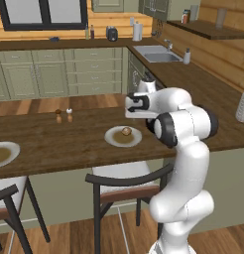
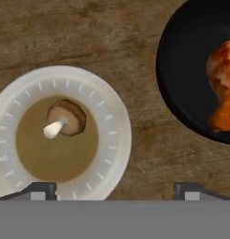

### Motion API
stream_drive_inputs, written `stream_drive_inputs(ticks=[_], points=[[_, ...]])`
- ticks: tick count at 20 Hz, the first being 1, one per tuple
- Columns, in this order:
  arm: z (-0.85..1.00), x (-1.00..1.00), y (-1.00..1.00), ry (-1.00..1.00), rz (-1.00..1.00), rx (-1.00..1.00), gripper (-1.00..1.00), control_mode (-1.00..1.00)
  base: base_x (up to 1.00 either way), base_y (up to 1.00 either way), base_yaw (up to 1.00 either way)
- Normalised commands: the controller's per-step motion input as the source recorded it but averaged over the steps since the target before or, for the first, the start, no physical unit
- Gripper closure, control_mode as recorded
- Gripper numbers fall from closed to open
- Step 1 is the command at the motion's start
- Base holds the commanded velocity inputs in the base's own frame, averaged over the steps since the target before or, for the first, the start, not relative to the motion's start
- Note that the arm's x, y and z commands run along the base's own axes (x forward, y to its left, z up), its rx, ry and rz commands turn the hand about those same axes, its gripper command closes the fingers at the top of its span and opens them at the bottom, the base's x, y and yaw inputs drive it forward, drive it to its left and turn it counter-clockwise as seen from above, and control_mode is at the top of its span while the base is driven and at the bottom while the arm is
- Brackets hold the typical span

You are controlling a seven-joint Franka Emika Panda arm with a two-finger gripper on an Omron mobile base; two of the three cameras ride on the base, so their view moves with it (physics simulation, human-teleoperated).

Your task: Pick the chicken drumstick and mushroom from their plates and place them in the bowl. Then put the bowl in the fridge.

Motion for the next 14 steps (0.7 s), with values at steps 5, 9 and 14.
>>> stream_drive_inputs(ticks=[5, 9, 14], points=[[0.08, 0.36, 0.33, 0.06, 0.0, 0.0, -1.0, -1.0, 0.0, 0.0, 0.0], [-0.07, 0.31, 0.32, 0.06, 0.0, -0.01, -1.0, -1.0, 0.0, 0.0, 0.0], [-0.16, 0.25, 0.28, 0.15, 0.0, 0.0, -1.0, -1.0, 0.0, 0.0, 0.0]])
